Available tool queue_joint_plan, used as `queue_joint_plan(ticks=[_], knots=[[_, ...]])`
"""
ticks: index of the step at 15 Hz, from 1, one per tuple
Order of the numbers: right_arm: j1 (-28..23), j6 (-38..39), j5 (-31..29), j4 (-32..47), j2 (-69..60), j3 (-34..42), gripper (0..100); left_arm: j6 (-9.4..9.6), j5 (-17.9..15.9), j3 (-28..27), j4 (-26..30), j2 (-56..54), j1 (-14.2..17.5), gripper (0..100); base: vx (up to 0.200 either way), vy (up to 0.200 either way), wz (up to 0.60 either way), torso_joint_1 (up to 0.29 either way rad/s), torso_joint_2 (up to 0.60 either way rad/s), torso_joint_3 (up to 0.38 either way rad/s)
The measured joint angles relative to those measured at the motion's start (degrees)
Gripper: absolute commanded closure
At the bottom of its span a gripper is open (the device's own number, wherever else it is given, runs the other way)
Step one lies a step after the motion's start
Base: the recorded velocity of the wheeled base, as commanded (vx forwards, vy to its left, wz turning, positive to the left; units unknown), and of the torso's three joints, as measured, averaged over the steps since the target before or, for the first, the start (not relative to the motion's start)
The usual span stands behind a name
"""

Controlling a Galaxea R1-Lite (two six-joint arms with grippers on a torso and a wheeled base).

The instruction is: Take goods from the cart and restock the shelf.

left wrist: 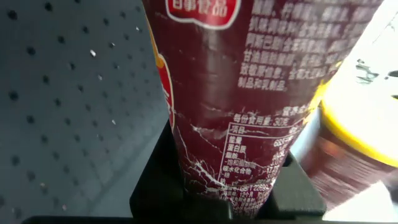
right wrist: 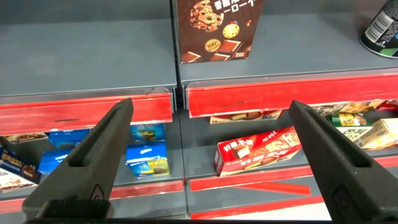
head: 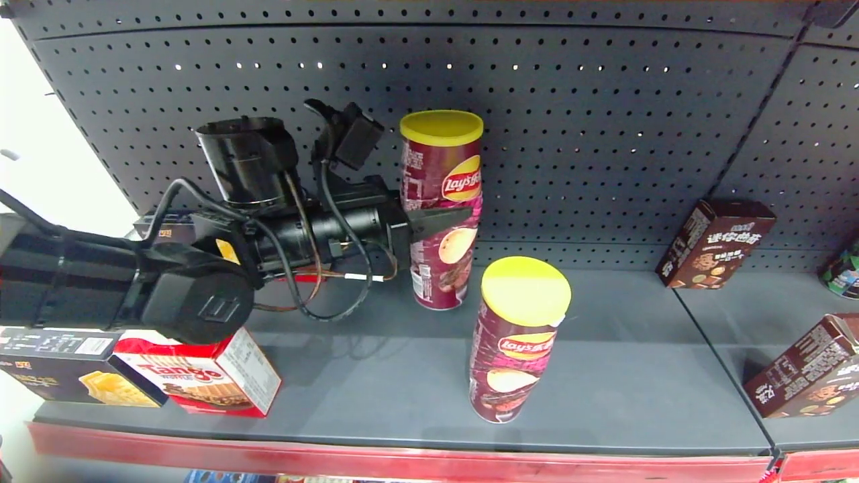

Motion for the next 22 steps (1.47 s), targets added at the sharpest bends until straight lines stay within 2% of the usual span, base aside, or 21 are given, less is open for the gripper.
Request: queue_joint_plan(ticks=[7, 17, 22], knots=[[0.0, 0.0, 0.0, 0.0, 0.0, 0.0, 0, 0.02, 0.1, -10.0, -2.2, 10.3, 0.0, 100, 0.0, 0.0, 0.0, 0.0, 0.0, 0.0], [0.0, 0.0, 0.0, 0.0, 0.1, 0.0, 0, 0.09, 0.1, -12.8, -2.5, 16.6, 0.0, 100, 0.0, 0.0, 0.0, 0.0, 0.0, 0.0], [0.0, 0.0, 0.0, 0.0, 0.1, 0.0, 0, 0.65, 0.1, -16.0, -2.6, 19.3, -0.1, 100, 0.0, 0.0, 0.0, 0.0, 0.0, 0.0]])
